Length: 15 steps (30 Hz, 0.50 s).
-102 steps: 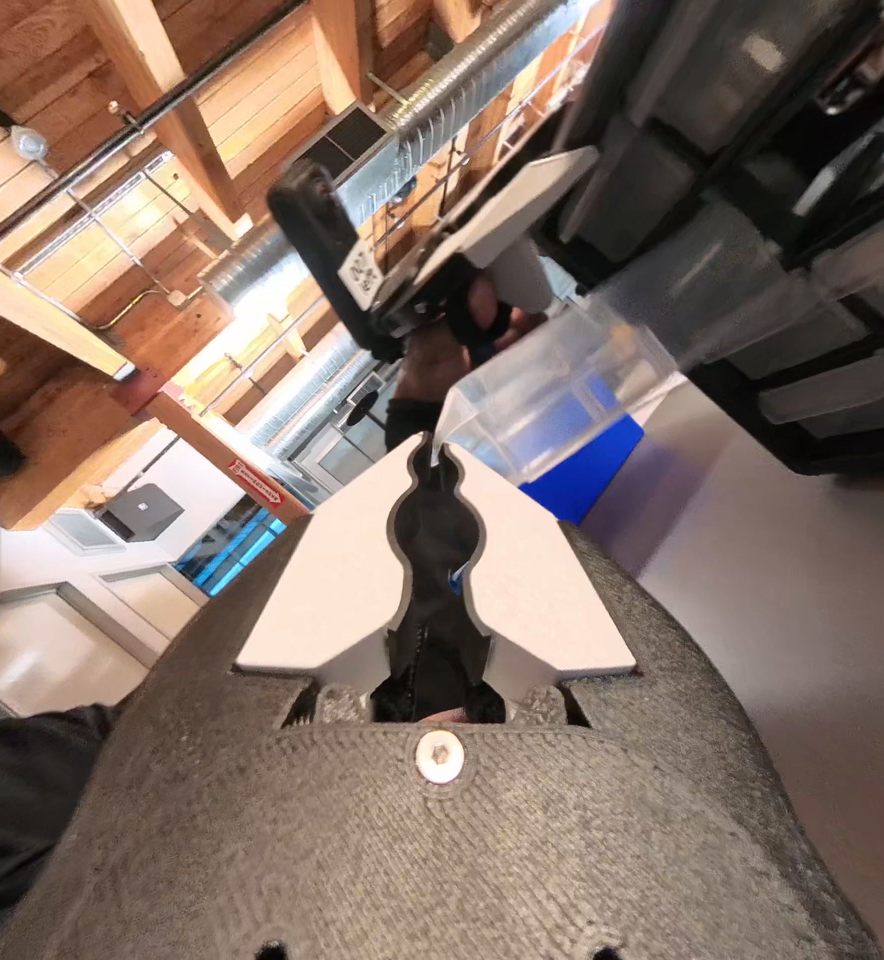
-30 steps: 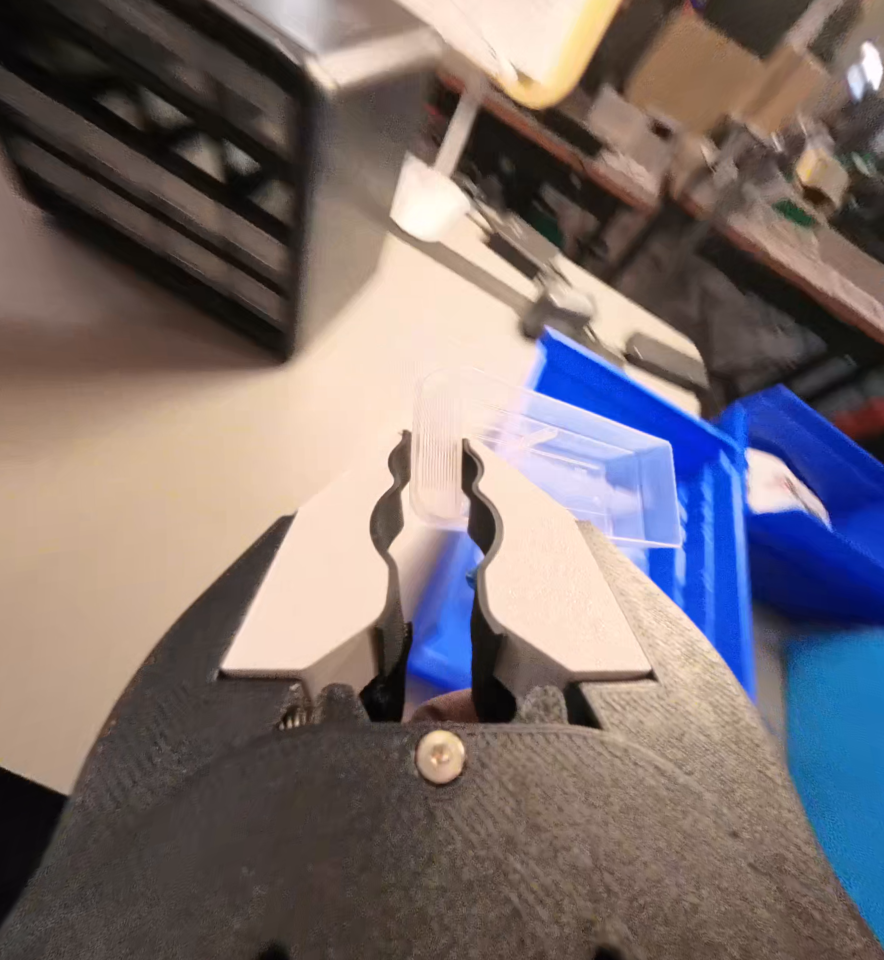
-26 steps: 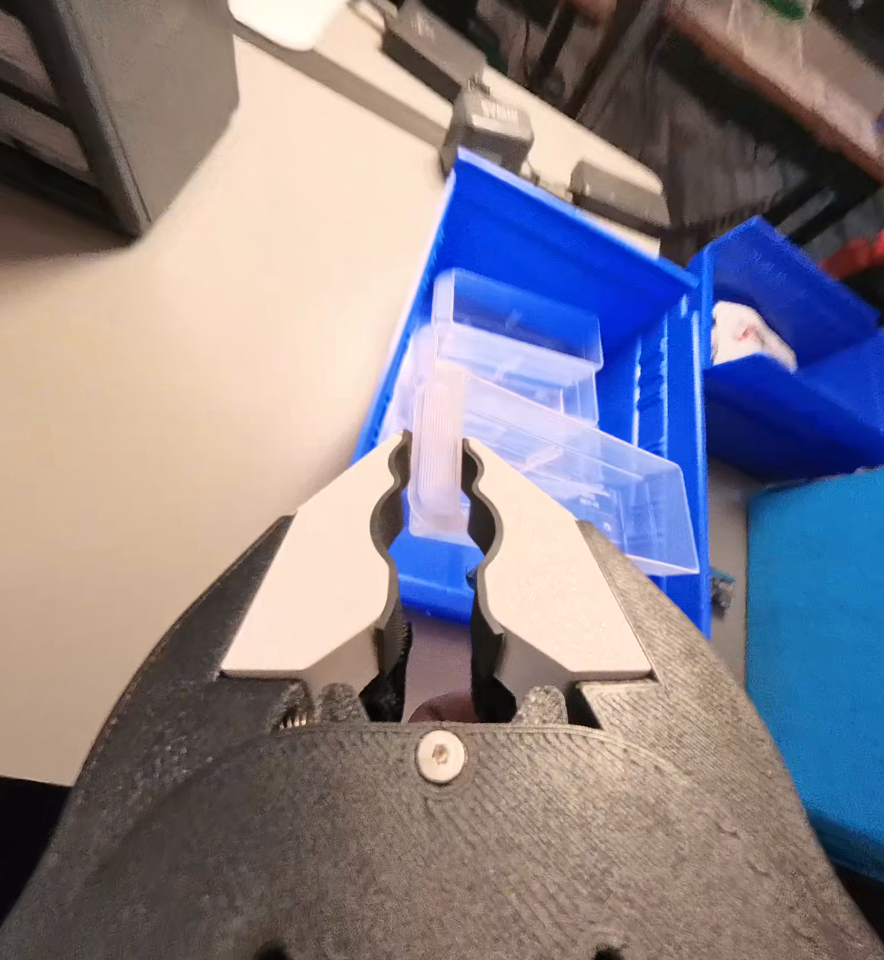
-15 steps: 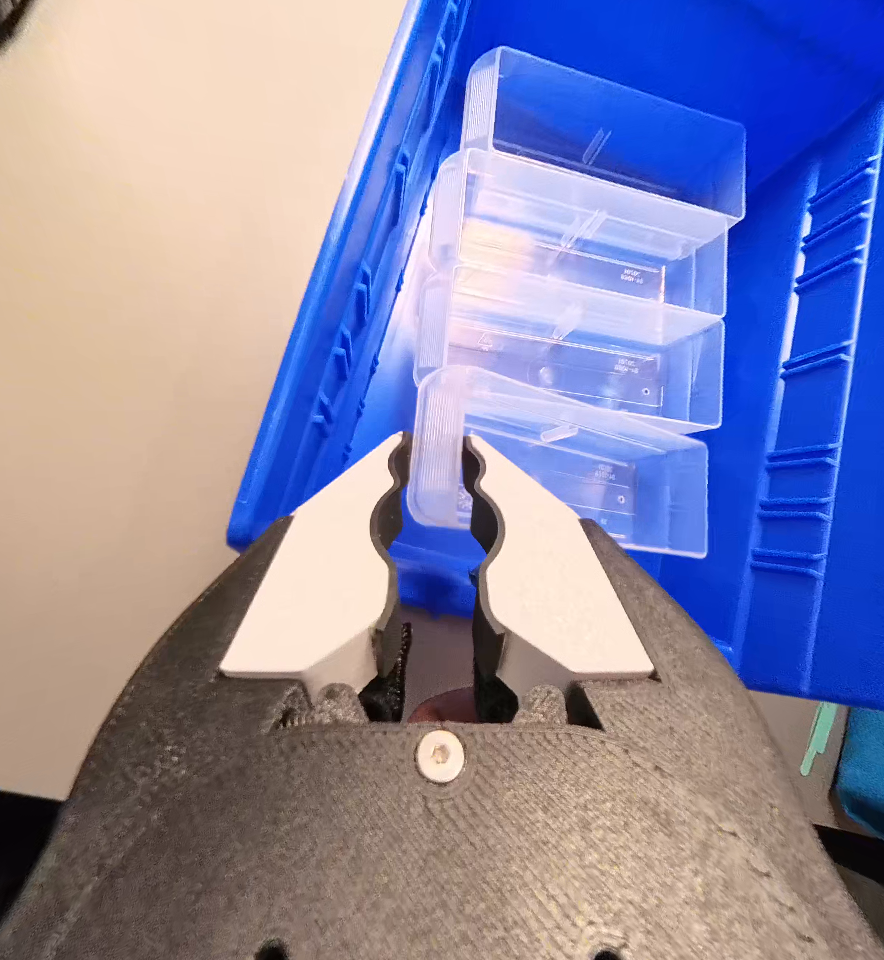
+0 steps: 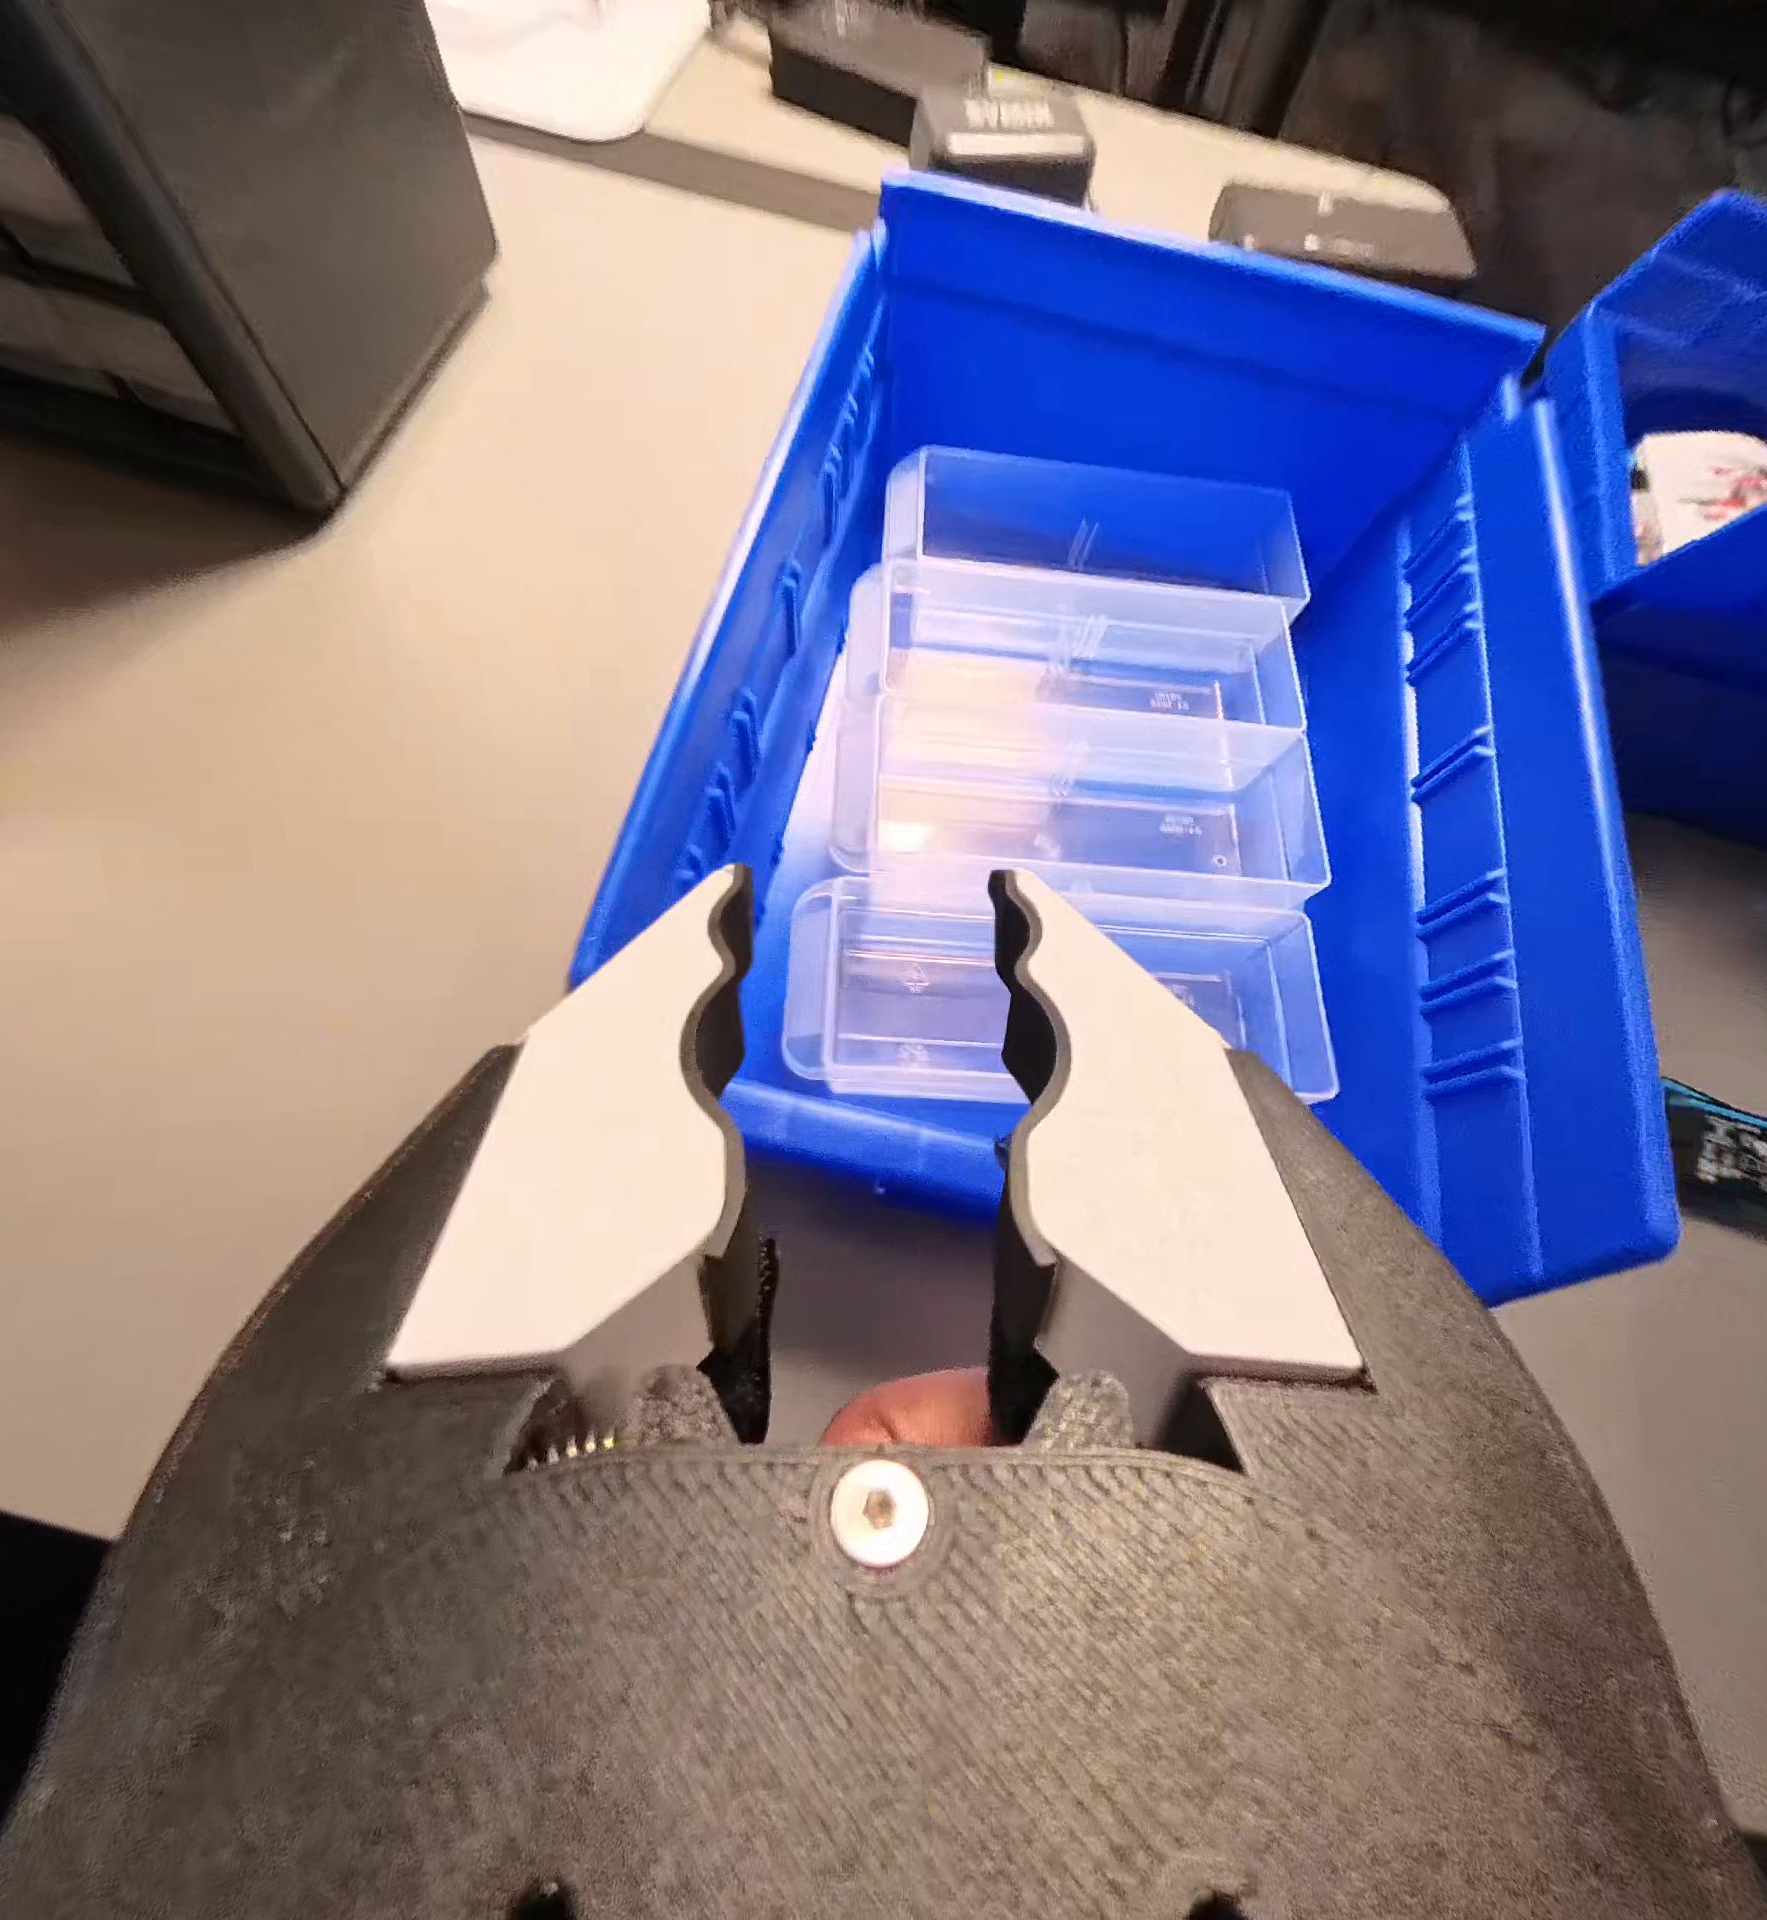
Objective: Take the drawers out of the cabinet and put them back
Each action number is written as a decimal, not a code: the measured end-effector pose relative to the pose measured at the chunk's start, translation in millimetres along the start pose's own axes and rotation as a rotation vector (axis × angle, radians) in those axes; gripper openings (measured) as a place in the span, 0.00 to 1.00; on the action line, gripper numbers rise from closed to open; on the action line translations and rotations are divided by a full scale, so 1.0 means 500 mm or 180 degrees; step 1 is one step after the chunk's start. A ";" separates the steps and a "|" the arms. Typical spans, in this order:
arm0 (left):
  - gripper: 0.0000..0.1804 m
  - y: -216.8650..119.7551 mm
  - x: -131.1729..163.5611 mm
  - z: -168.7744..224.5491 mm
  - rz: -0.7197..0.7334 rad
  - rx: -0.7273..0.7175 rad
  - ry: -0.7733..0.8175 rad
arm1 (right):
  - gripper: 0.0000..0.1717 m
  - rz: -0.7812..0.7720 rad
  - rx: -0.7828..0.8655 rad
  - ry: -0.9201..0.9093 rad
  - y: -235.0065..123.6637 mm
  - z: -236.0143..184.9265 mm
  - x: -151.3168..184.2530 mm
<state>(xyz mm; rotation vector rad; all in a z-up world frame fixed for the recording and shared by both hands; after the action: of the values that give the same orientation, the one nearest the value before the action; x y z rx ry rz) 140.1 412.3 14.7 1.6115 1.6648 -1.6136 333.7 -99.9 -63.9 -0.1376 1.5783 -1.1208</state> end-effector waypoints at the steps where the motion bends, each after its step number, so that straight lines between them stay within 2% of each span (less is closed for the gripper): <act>1: 0.38 -0.007 -0.002 0.008 0.0042 0.0094 0.0045 | 0.29 0.0127 -0.0051 0.0014 -0.013 -0.005 0.004; 5: 0.36 -0.042 -0.017 0.026 0.0153 0.0158 0.0048 | 0.29 0.0595 -0.0228 0.0068 -0.048 -0.029 0.030; 9: 0.36 -0.056 -0.005 0.067 0.0010 0.0111 -0.0076 | 0.29 0.0836 -0.0367 0.0107 -0.041 -0.052 0.060; 15: 0.36 -0.063 0.113 0.234 0.0162 0.0247 -0.0624 | 0.29 0.0936 -0.0475 -0.0009 -0.003 -0.080 0.072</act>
<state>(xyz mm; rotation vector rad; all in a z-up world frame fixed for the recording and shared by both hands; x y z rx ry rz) 43.4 349.9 -53.1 1.4648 1.4682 -1.7673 287.8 -99.9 -91.9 -0.0051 1.6188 -0.7747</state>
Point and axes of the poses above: each gripper's, where its closed fingertips meet, y out along the fingers, x out of its underside, z = x × y across the jaws, the point moved 7 cm from there along -y, back along the fingers, and after that the axes turned 10 degrees about -z, right-handed, at the moved point
